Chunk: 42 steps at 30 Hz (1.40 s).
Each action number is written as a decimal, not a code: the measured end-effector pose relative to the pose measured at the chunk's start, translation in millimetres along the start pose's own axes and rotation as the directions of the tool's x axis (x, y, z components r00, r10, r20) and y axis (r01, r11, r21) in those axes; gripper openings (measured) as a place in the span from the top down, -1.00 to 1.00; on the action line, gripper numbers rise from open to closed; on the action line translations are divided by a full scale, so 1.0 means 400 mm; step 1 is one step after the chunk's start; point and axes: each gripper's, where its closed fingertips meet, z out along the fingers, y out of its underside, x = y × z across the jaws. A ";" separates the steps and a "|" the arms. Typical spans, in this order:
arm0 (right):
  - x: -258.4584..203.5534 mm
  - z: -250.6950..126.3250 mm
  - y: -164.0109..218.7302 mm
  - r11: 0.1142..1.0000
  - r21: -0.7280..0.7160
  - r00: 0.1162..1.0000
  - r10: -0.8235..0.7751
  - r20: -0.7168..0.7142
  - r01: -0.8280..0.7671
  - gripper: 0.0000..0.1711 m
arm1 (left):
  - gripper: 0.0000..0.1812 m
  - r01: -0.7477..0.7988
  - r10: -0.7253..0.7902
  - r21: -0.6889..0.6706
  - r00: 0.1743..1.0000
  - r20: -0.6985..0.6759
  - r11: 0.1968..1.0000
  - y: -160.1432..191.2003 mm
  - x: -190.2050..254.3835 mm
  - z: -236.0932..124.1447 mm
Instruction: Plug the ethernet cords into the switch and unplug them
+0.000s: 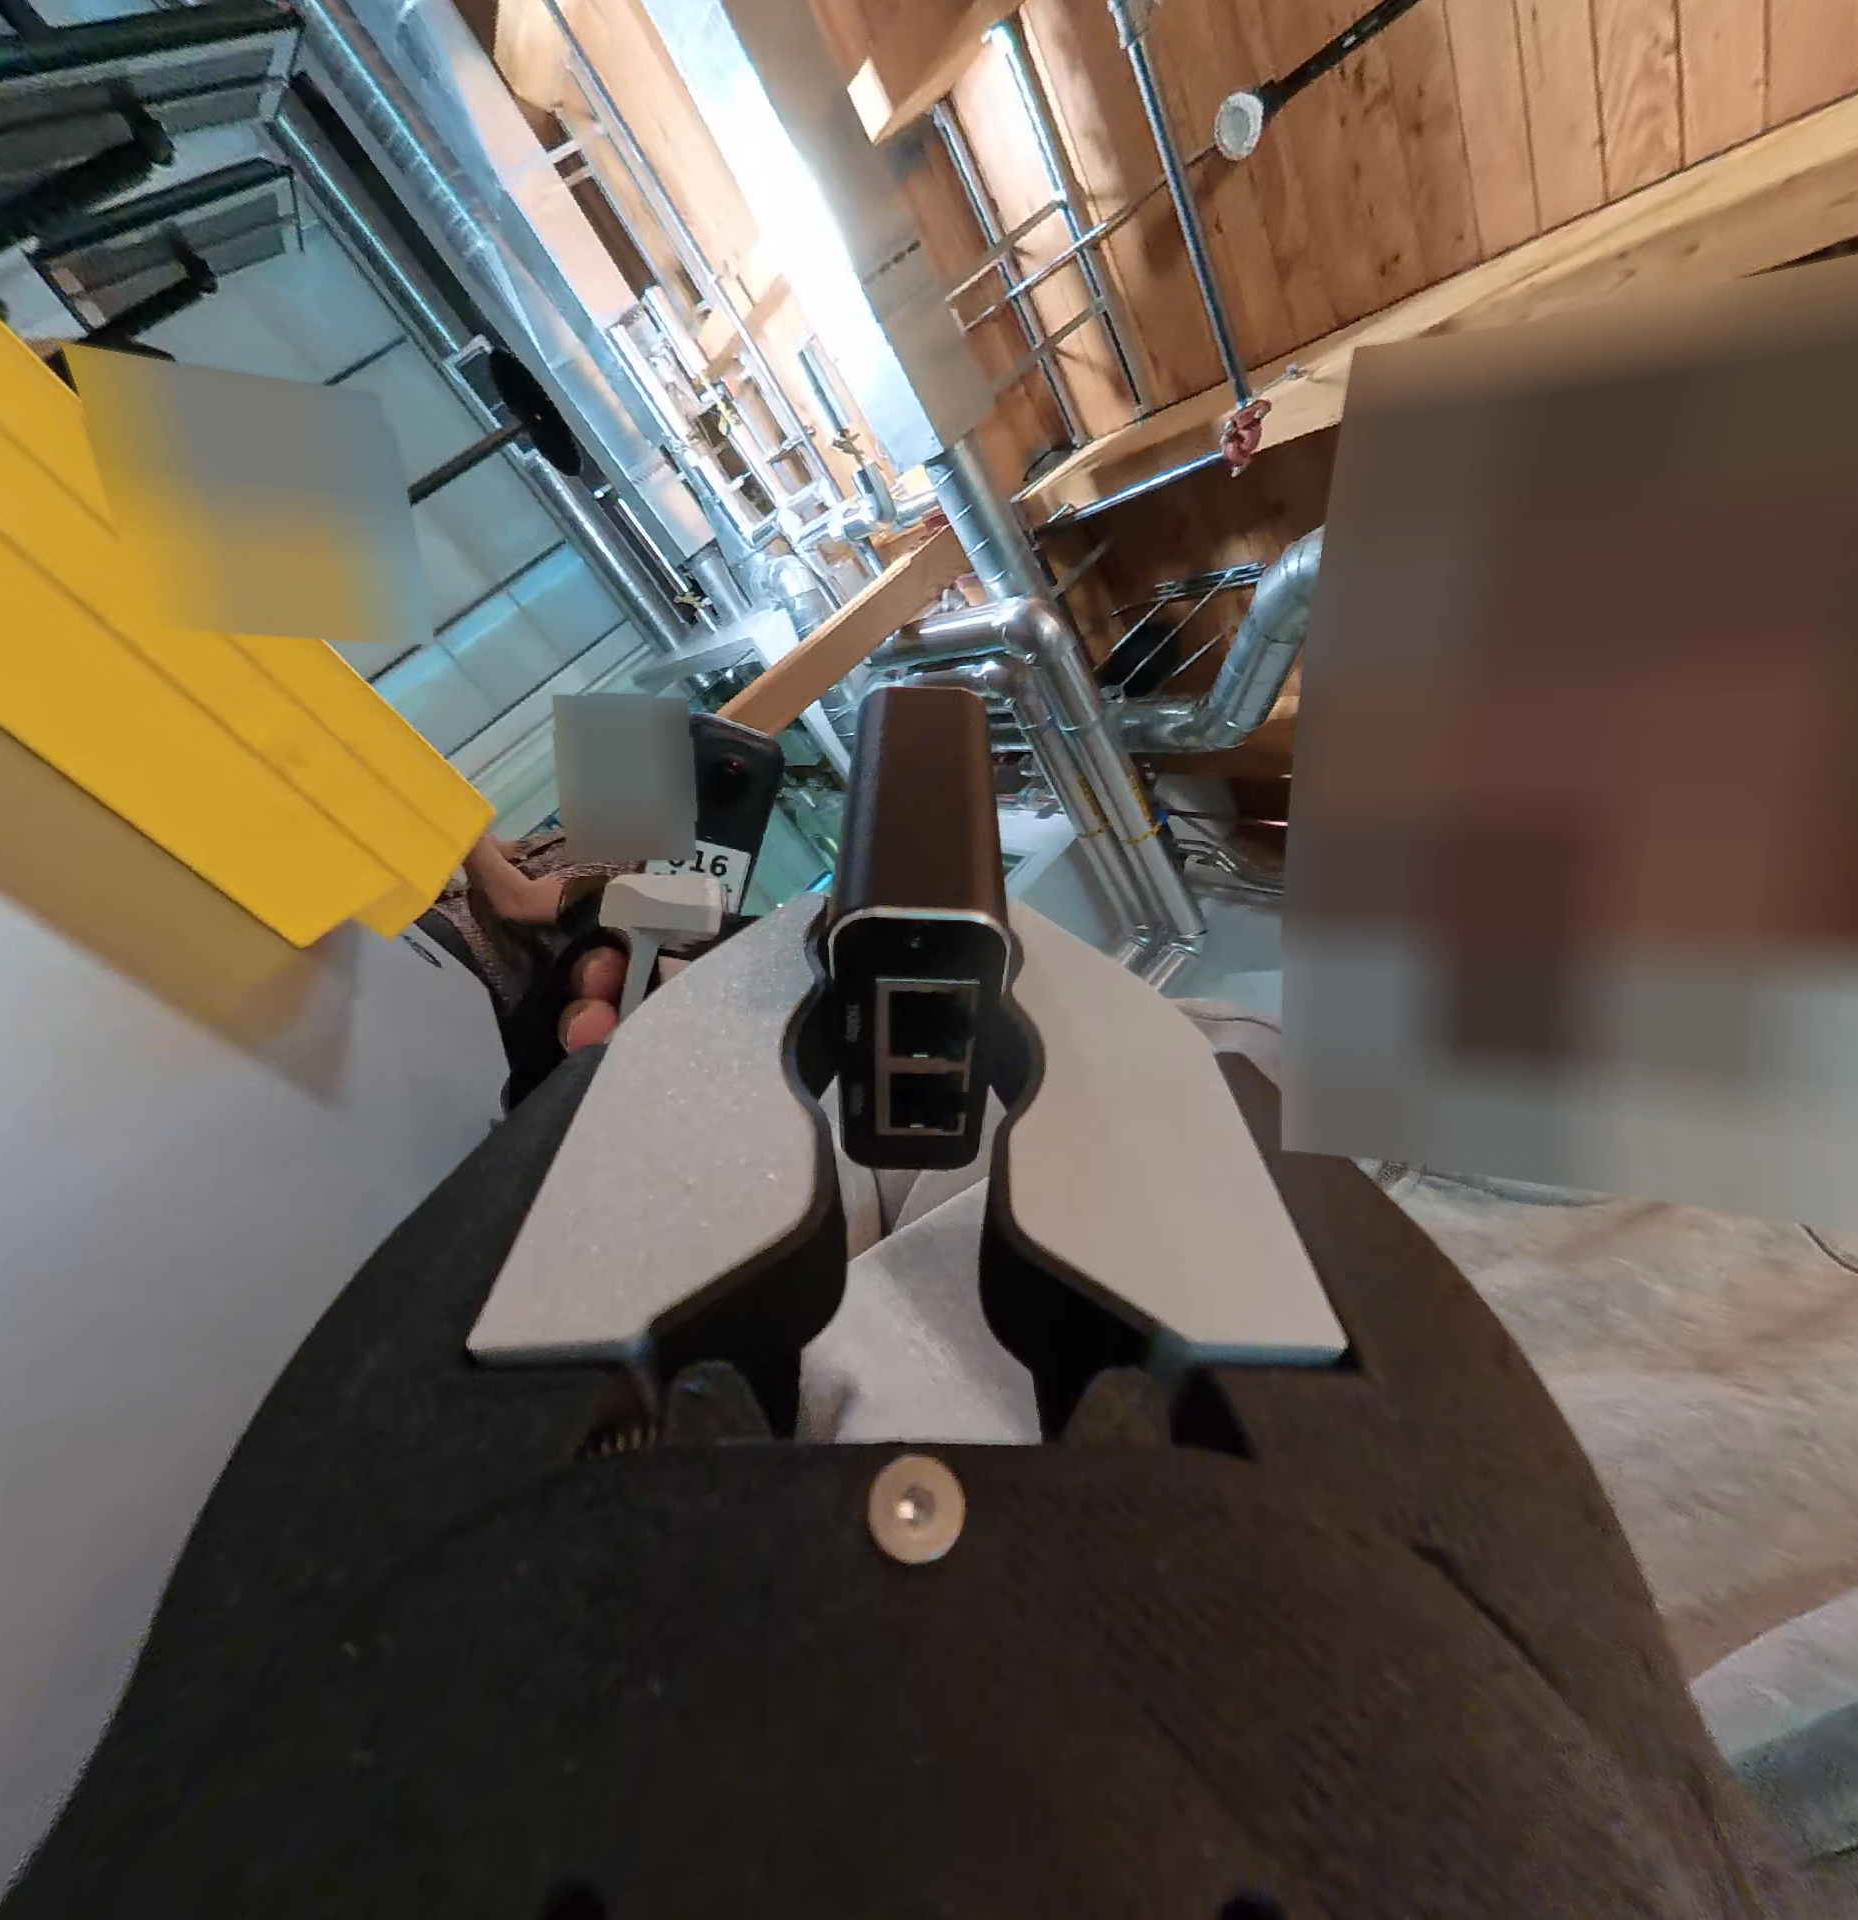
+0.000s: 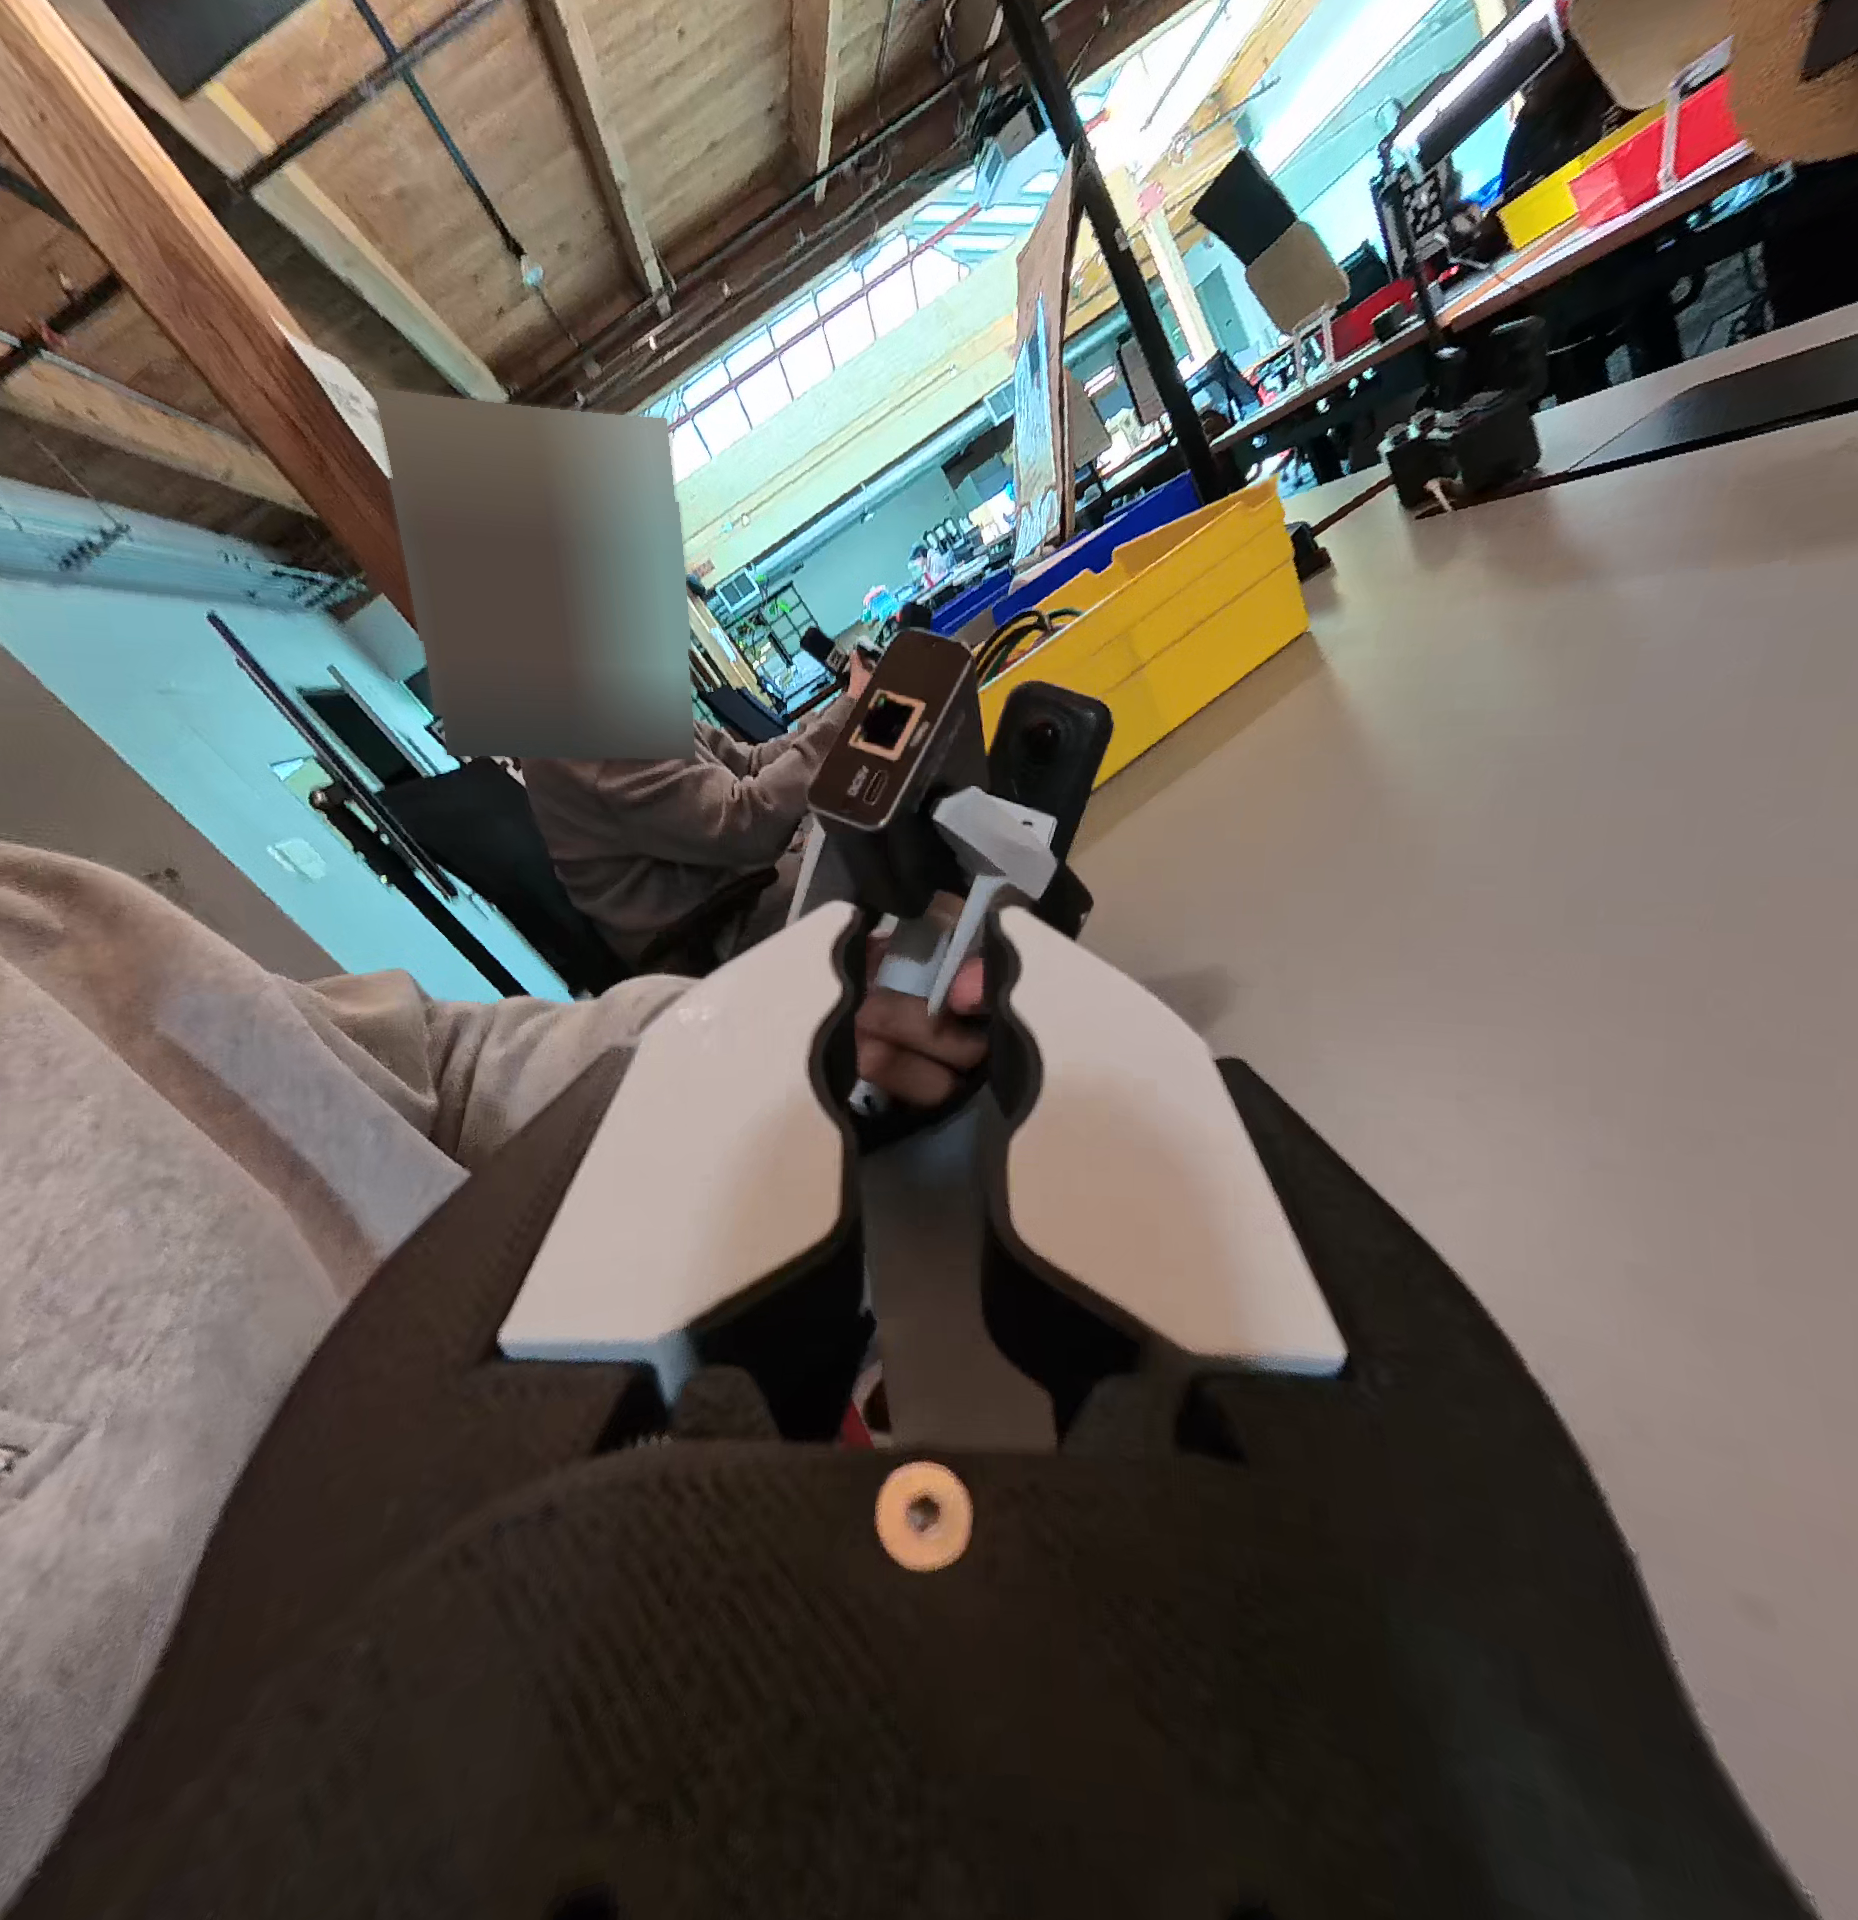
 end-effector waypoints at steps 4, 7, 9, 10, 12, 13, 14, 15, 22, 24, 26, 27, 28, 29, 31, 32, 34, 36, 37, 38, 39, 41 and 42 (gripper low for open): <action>-0.005 0.034 0.021 0.996 -0.067 0.998 -0.054 0.022 0.055 0.76 | 0.74 -0.036 0.035 0.016 0.998 0.042 0.999 -0.001 0.012 -0.022; -0.004 0.063 0.036 0.989 -0.112 0.995 -0.092 0.036 0.095 0.76 | 0.74 -0.062 0.060 0.036 0.996 0.067 0.997 -0.003 0.026 -0.043; 0.009 0.080 0.029 0.981 -0.115 0.987 -0.158 0.016 0.159 0.80 | 0.74 -0.069 0.064 0.061 0.995 0.080 0.996 -0.005 0.033 -0.058; 0.019 0.089 0.022 0.973 -0.114 0.979 -0.203 0.000 0.202 0.81 | 0.74 -0.071 0.064 0.076 0.994 0.085 0.995 -0.006 0.037 -0.066; 0.047 0.112 0.001 0.954 -0.112 0.959 -0.282 -0.034 0.277 0.84 | 0.74 -0.082 0.071 0.108 0.992 0.103 0.991 -0.007 0.047 -0.085; 0.061 0.128 -0.009 0.946 -0.118 0.950 -0.308 -0.046 0.301 0.84 | 0.74 -0.093 0.079 0.122 0.990 0.113 0.988 -0.008 0.054 -0.096; 0.071 0.148 -0.017 0.940 -0.131 0.945 -0.324 -0.050 0.316 0.83 | 0.74 -0.105 0.089 0.138 0.989 0.122 0.985 -0.011 0.062 -0.107; 0.077 0.170 -0.026 0.934 -0.142 0.941 -0.336 -0.045 0.327 0.83 | 0.74 -0.120 0.100 0.156 0.986 0.133 0.980 -0.014 0.072 -0.119; 0.003 0.457 -0.124 0.858 -0.131 0.867 -0.481 0.133 0.496 0.82 | 0.74 -0.210 0.151 0.352 0.971 0.187 0.912 -0.065 0.141 -0.221; -0.032 0.557 -0.149 0.810 -0.097 0.811 -0.557 0.177 0.578 0.87 | 0.74 -0.218 0.146 0.402 0.968 0.202 0.889 -0.084 0.148 -0.257; -0.062 0.653 -0.185 0.755 -0.008 0.744 -0.644 0.176 0.656 0.95 | 0.74 -0.242 0.149 0.449 0.961 0.232 0.860 -0.108 0.155 -0.296; -0.074 0.699 -0.193 0.736 0.009 0.722 -0.667 0.186 0.677 0.97 | 0.74 -0.267 0.166 0.455 0.954 0.250 0.850 -0.118 0.161 -0.311; -0.084 0.745 -0.191 0.723 0.000 0.707 -0.675 0.210 0.691 0.97 | 0.74 -0.286 0.179 0.460 0.948 0.263 0.841 -0.128 0.167 -0.325; -0.091 0.790 -0.184 0.714 -0.026 0.698 -0.676 0.238 0.700 0.96 | 0.74 -0.302 0.189 0.463 0.943 0.275 0.833 -0.137 0.172 -0.338; -0.101 0.870 -0.167 0.693 -0.080 0.683 -0.674 0.282 0.717 0.94 | 0.74 -0.343 0.214 0.451 0.926 0.311 0.824 -0.149 0.178 -0.353; -0.105 0.906 -0.159 0.680 -0.106 0.675 -0.674 0.301 0.726 0.93 | 0.74 -0.370 0.231 0.442 0.912 0.338 0.817 -0.154 0.180 -0.358; -0.110 0.973 -0.140 0.647 -0.166 0.659 -0.673 0.336 0.745 0.91 | 0.74 -0.407 0.248 0.423 0.890 0.383 0.809 -0.159 0.177 -0.363; -0.105 1.036 -0.113 0.603 -0.247 0.649 -0.666 0.367 0.758 0.87 | 0.74 -0.421 0.243 0.419 0.877 0.414 0.805 -0.164 0.168 -0.369; -0.098 1.065 -0.100 0.581 -0.289 0.648 -0.662 0.377 0.761 0.86 | 0.74 -0.420 0.236 0.422 0.876 0.421 0.804 -0.167 0.163 -0.371; -0.087 1.094 -0.089 0.554 -0.325 0.643 -0.664 0.382 0.766 0.84 | 0.74 -0.412 0.227 0.429 0.879 0.420 0.804 -0.169 0.159 -0.374; -0.070 1.124 -0.079 0.520 -0.358 0.630 -0.677 0.381 0.775 0.83 | 0.74 -0.402 0.216 0.436 0.883 0.416 0.805 -0.171 0.155 -0.376; -0.021 1.181 -0.060 0.434 -0.423 0.589 -0.717 0.373 0.796 0.80 | 0.75 -0.384 0.199 0.448 0.892 0.406 0.807 -0.174 0.148 -0.378; 0.006 1.208 -0.048 0.394 -0.460 0.576 -0.729 0.371 0.796 0.78 | 0.75 -0.380 0.195 0.450 0.894 0.404 0.809 -0.175 0.145 -0.378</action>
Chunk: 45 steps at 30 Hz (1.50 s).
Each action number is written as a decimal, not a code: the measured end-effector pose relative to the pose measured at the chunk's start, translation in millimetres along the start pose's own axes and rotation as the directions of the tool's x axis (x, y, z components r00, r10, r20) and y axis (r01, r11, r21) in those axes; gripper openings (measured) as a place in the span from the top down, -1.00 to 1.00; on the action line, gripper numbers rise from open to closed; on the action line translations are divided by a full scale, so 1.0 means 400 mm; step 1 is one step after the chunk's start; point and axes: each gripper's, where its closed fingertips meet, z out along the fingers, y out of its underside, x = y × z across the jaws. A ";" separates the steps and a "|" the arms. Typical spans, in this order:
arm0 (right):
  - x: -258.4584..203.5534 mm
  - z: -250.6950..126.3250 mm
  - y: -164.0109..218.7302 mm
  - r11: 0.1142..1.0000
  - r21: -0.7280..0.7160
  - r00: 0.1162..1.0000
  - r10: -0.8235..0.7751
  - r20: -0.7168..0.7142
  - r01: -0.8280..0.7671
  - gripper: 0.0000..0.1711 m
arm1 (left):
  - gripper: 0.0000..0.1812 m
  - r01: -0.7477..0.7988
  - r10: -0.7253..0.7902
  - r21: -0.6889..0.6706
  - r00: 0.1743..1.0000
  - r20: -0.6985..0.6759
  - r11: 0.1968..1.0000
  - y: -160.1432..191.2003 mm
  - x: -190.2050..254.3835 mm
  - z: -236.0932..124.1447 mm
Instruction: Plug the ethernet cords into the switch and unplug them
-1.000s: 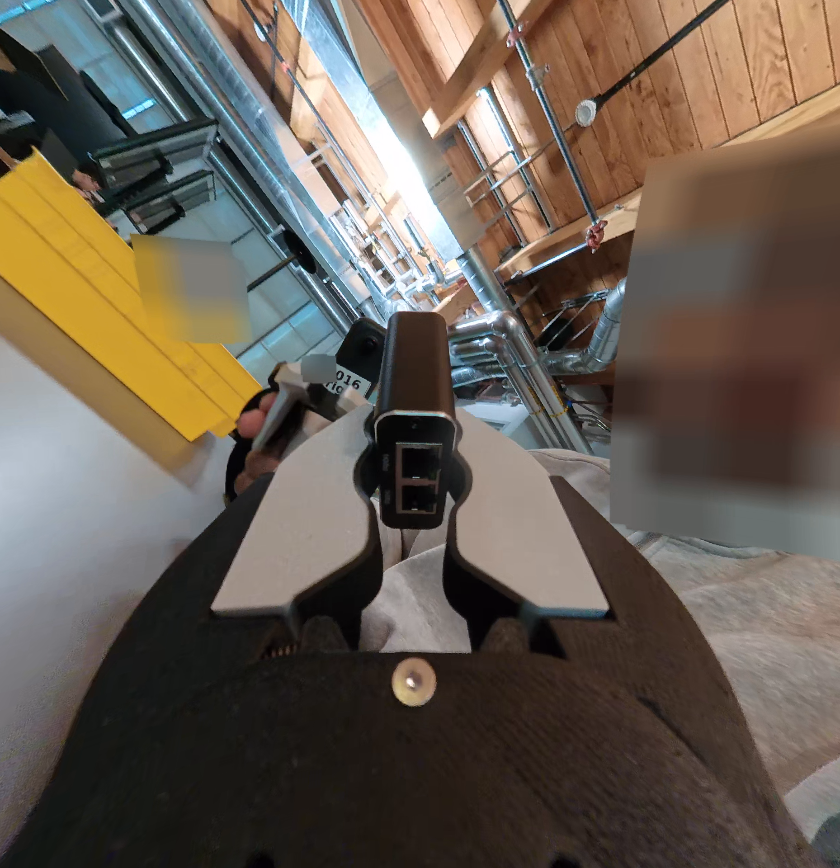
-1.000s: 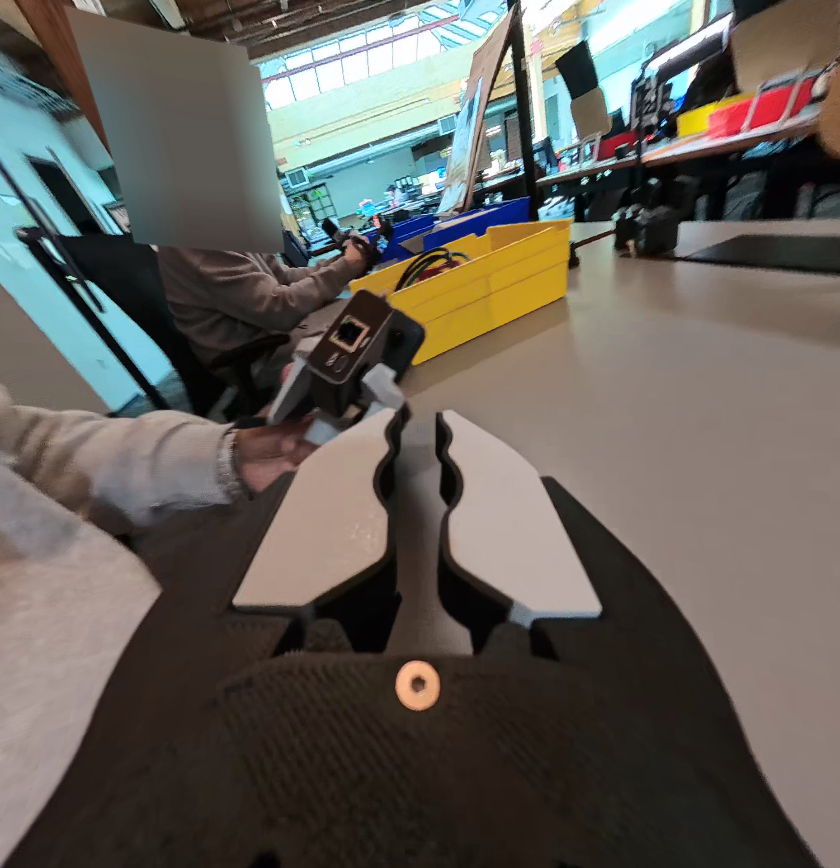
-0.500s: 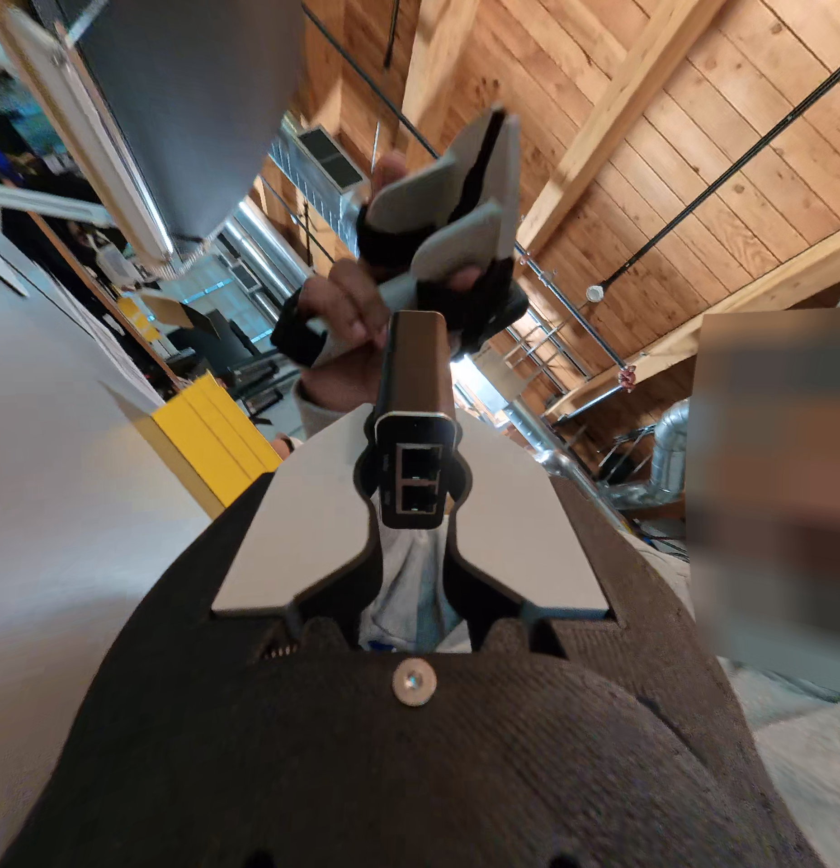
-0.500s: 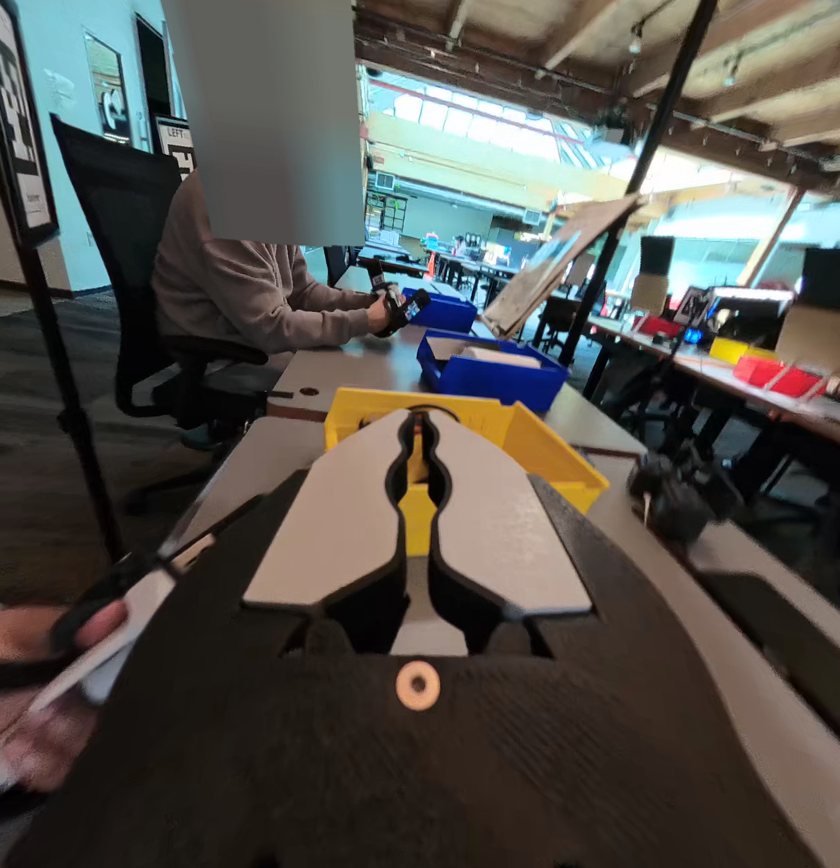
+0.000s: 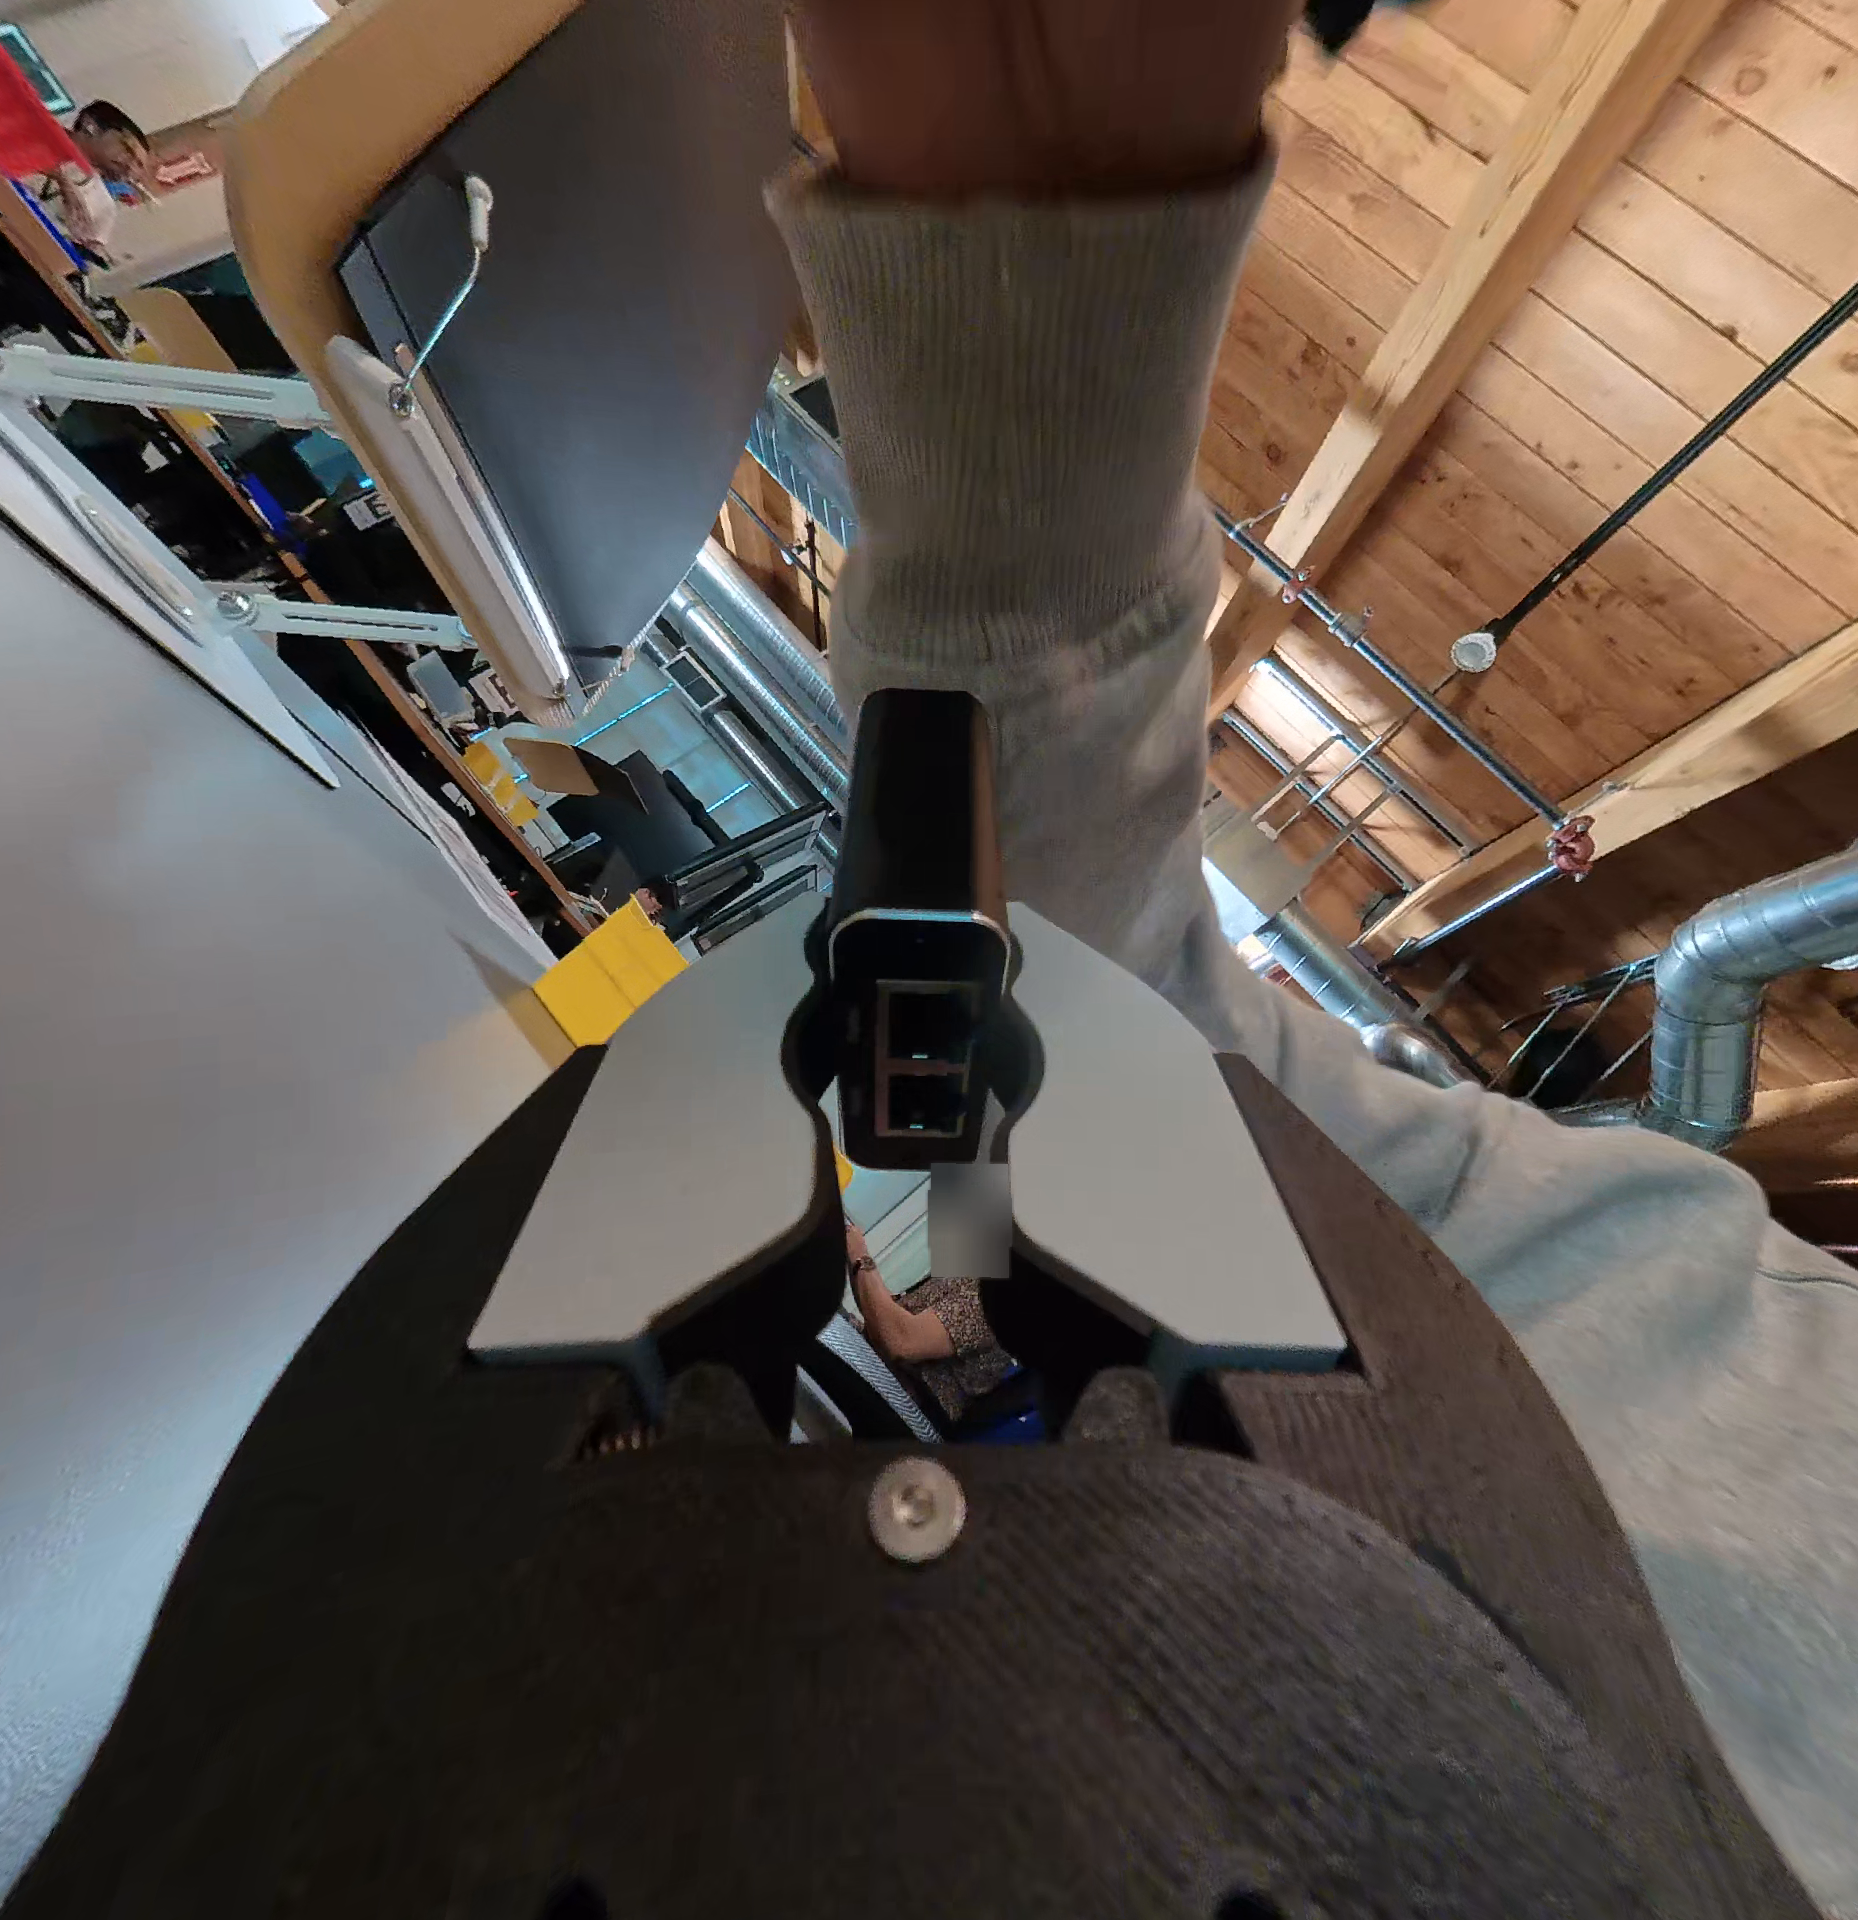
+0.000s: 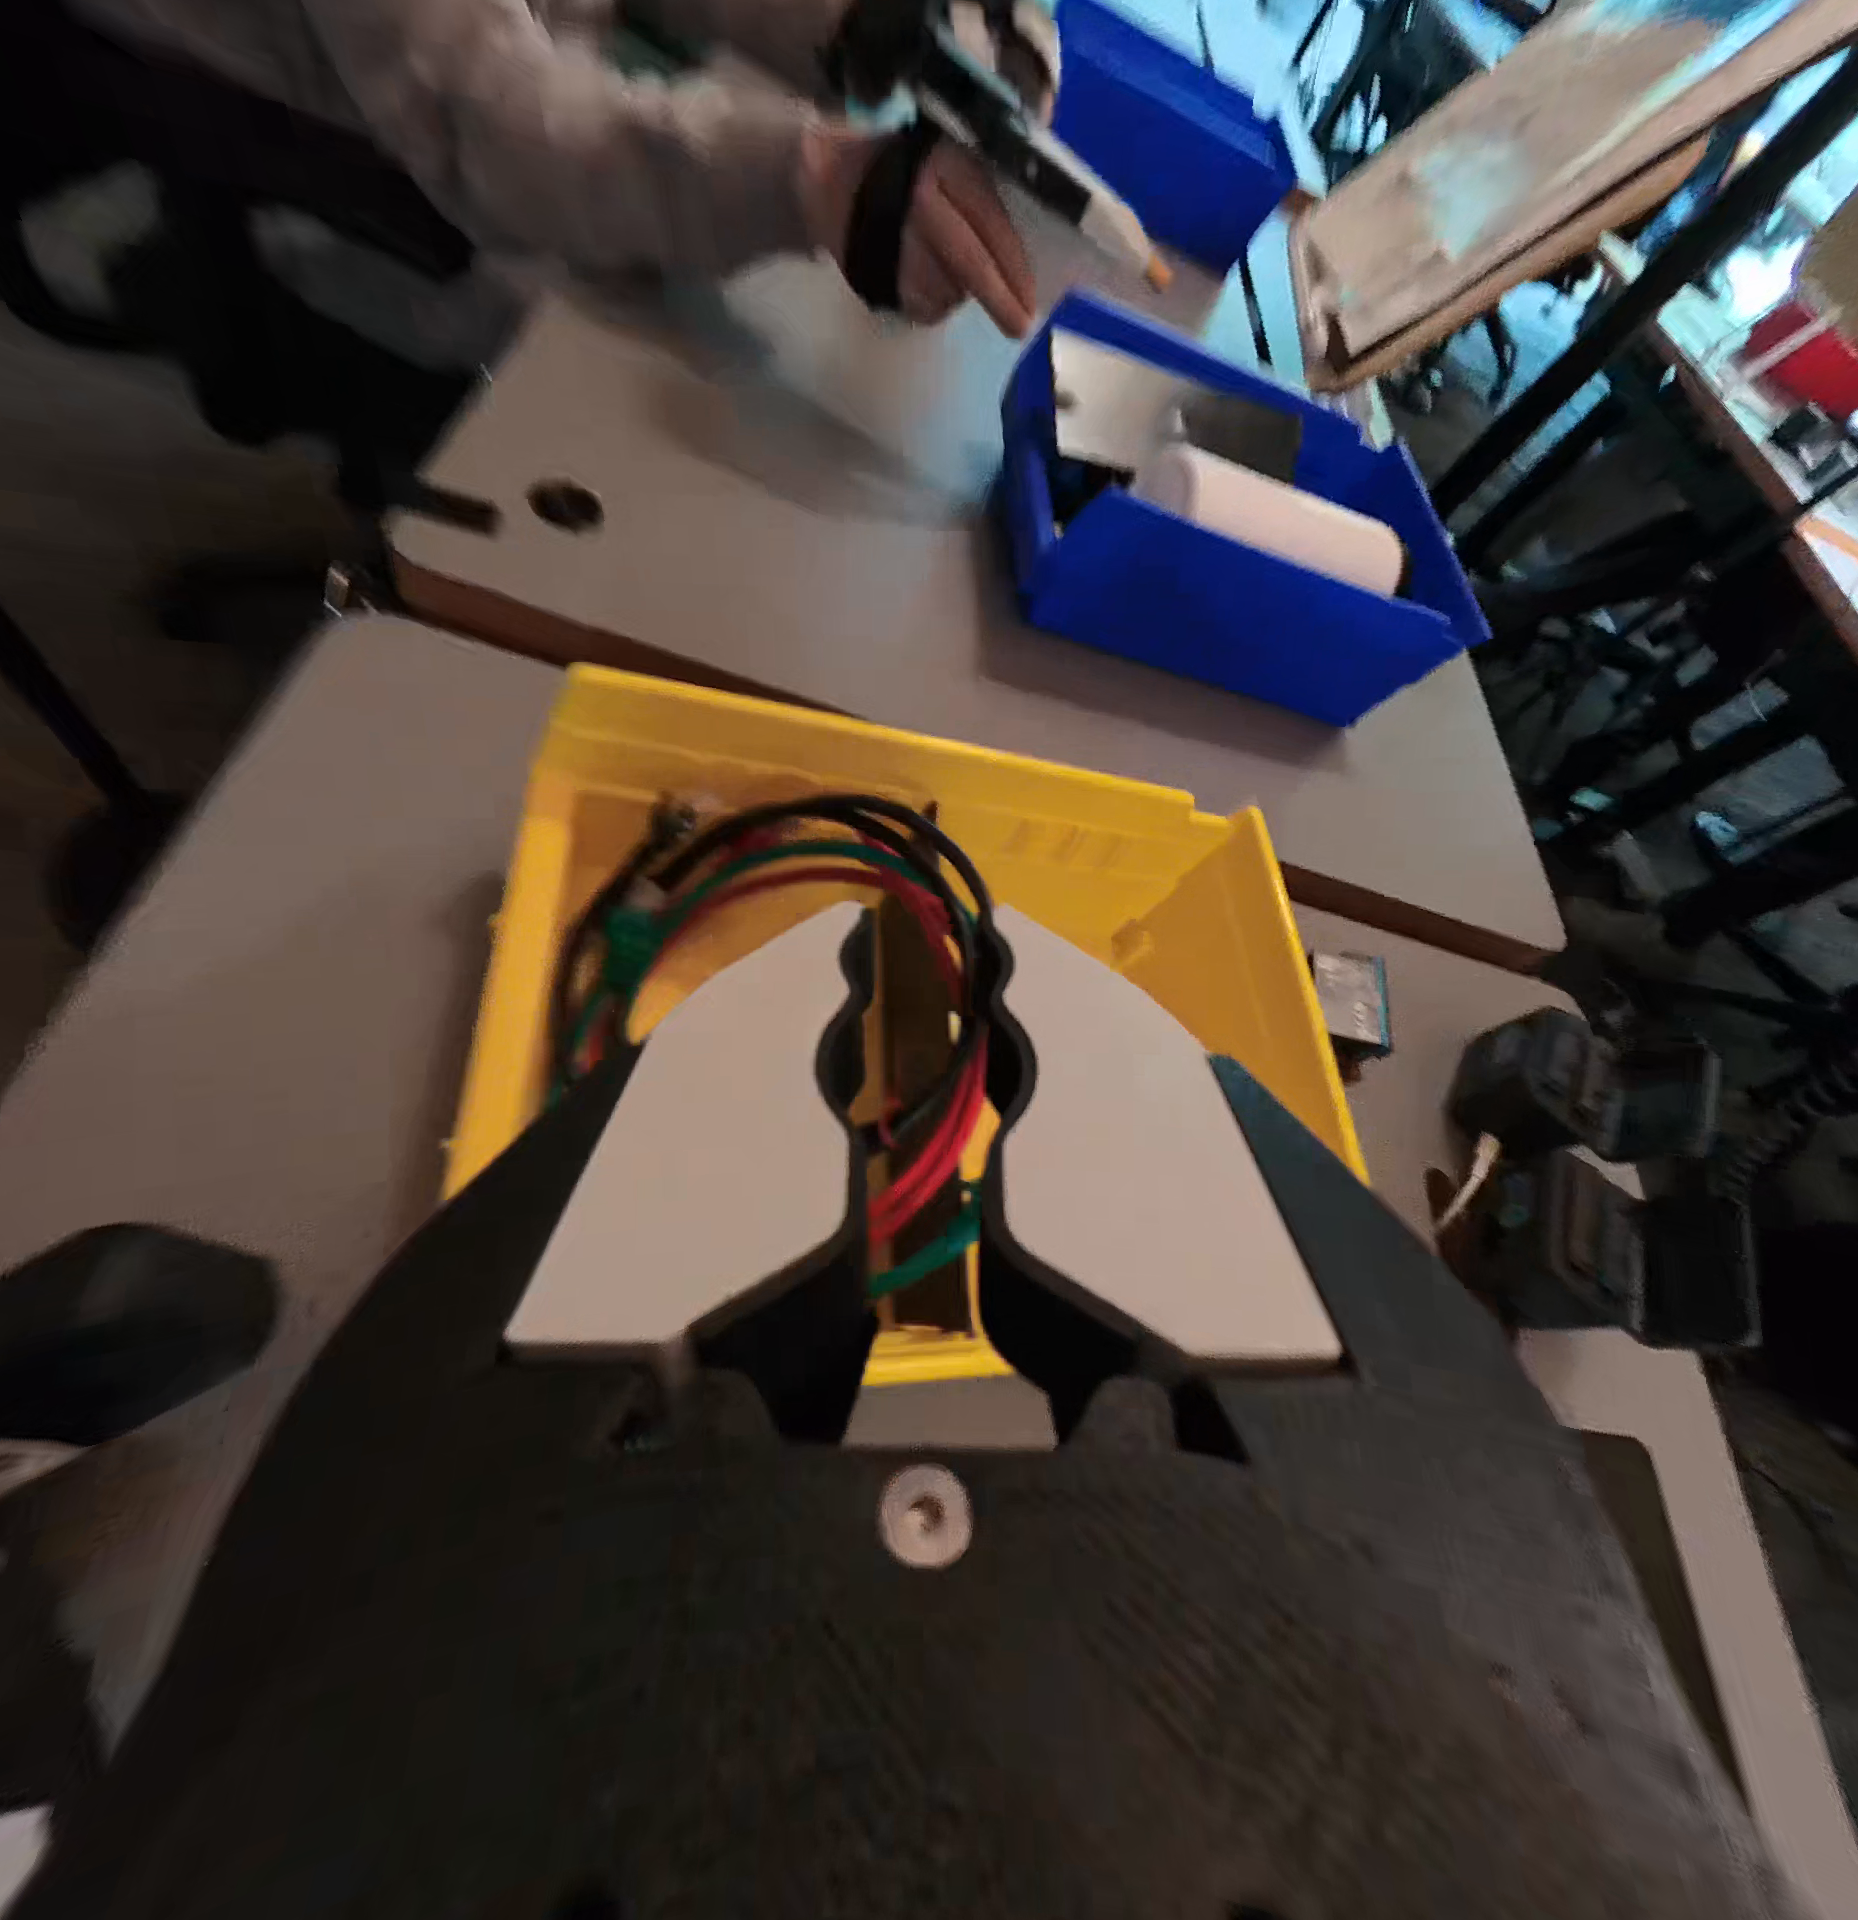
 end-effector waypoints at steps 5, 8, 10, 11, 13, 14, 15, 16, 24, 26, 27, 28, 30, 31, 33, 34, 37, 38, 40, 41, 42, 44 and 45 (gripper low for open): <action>0.034 0.150 0.076 0.977 -0.215 1.000 0.004 0.024 0.001 0.61 | 0.74 -0.016 0.016 -0.040 1.000 0.009 0.999 0.005 -0.006 0.008; 0.031 0.221 0.146 0.929 -0.370 0.999 -0.006 0.040 0.020 0.49 | 0.74 -0.032 0.033 -0.068 0.999 0.021 0.997 0.009 -0.013 0.011; 0.038 0.248 0.190 0.883 -0.469 0.999 -0.028 0.017 0.033 0.52 | 0.74 -0.025 0.026 -0.071 0.999 0.019 0.997 0.007 -0.013 0.011; 0.038 0.252 0.195 0.872 -0.487 0.998 -0.057 0.020 0.060 0.63 | 0.74 -0.017 0.018 -0.065 1.000 0.015 0.998 0.004 -0.012 0.009; 0.034 0.247 0.147 0.904 -0.411 0.993 -0.120 0.021 0.118 0.89 | 0.75 -0.010 0.010 -0.054 1.000 0.015 0.999 -0.005 -0.014 0.005; 0.032 0.235 0.105 0.930 -0.347 0.993 -0.119 0.016 0.118 0.92 | 0.74 -0.010 0.011 -0.052 1.000 0.017 0.999 -0.009 -0.015 0.003; 0.033 0.216 0.060 0.955 -0.281 0.996 -0.089 0.010 0.089 0.92 | 0.75 -0.014 0.015 -0.051 1.000 0.017 0.999 -0.012 -0.015 0.002; 0.037 0.193 0.016 0.975 -0.218 0.999 -0.048 0.004 0.048 0.92 | 0.75 -0.018 0.019 -0.053 1.000 0.019 0.998 -0.013 -0.015 0.001; 0.189 -0.128 -0.203 0.969 0.187 0.979 0.182 -0.096 -0.162 0.92 | 0.75 -0.057 0.061 -0.132 0.998 0.028 0.990 0.021 -0.011 0.018; 0.213 -0.235 -0.197 0.940 0.252 0.962 0.260 -0.085 -0.231 0.92 | 0.74 -0.074 0.080 -0.154 0.996 0.035 0.985 0.029 -0.012 0.022; 0.220 -0.287 -0.178 0.927 0.273 0.953 0.289 -0.087 -0.256 0.92 | 0.74 -0.080 0.088 -0.162 0.995 0.038 0.984 0.032 -0.012 0.023; 0.224 -0.338 -0.150 0.919 0.283 0.945 0.311 -0.098 -0.273 0.92 | 0.74 -0.085 0.093 -0.166 0.995 0.039 0.982 0.034 -0.011 0.023; 0.221 -0.437 -0.069 0.912 0.279 0.928 0.347 -0.136 -0.300 0.92 | 0.75 -0.090 0.098 -0.167 0.994 0.042 0.982 0.034 -0.011 0.023; 0.211 -0.486 -0.020 0.907 0.274 0.916 0.369 -0.156 -0.319 0.92 | 0.75 -0.092 0.101 -0.164 0.994 0.045 0.982 0.033 -0.011 0.022; 0.169 -0.583 0.093 0.890 0.269 0.884 0.425 -0.193 -0.368 0.92 | 0.74 -0.106 0.118 -0.168 0.991 0.060 0.980 0.034 -0.016 0.021; 0.137 -0.625 0.156 0.878 0.265 0.865 0.456 -0.209 -0.399 0.92 | 0.74 -0.118 0.132 -0.175 0.988 0.073 0.977 0.036 -0.022 0.021; 0.005 -0.723 0.331 0.811 0.250 0.795 0.577 -0.186 -0.529 0.92 | 0.74 -0.147 0.165 -0.186 0.983 0.085 0.971 0.038 -0.026 0.023; -0.039 -0.750 0.379 0.773 0.250 0.762 0.627 -0.162 -0.583 0.92 | 0.74 -0.153 0.172 -0.191 0.981 0.087 0.970 0.039 -0.027 0.023; -0.102 -0.812 0.458 0.685 0.291 0.681 0.721 -0.131 -0.669 0.92 | 0.74 -0.154 0.175 -0.198 0.980 0.096 0.968 0.042 -0.033 0.026; -0.124 -0.845 0.490 0.636 0.320 0.639 0.761 -0.111 -0.702 0.93 | 0.74 -0.153 0.175 -0.195 0.979 0.102 0.969 0.043 -0.037 0.030; -0.140 -0.874 0.520 0.589 0.338 0.599 0.796 -0.088 -0.734 0.93 | 0.75 -0.153 0.176 -0.193 0.979 0.107 0.969 0.044 -0.043 0.036; -0.160 -0.922 0.575 0.523 0.344 0.542 0.839 -0.045 -0.780 0.93 | 0.75 -0.163 0.190 -0.214 0.975 0.112 0.963 0.056 -0.055 0.053; -0.160 -0.941 0.602 0.501 0.346 0.523 0.852 -0.034 -0.793 0.94 | 0.75 -0.178 0.211 -0.241 0.970 0.118 0.954 0.067 -0.063 0.063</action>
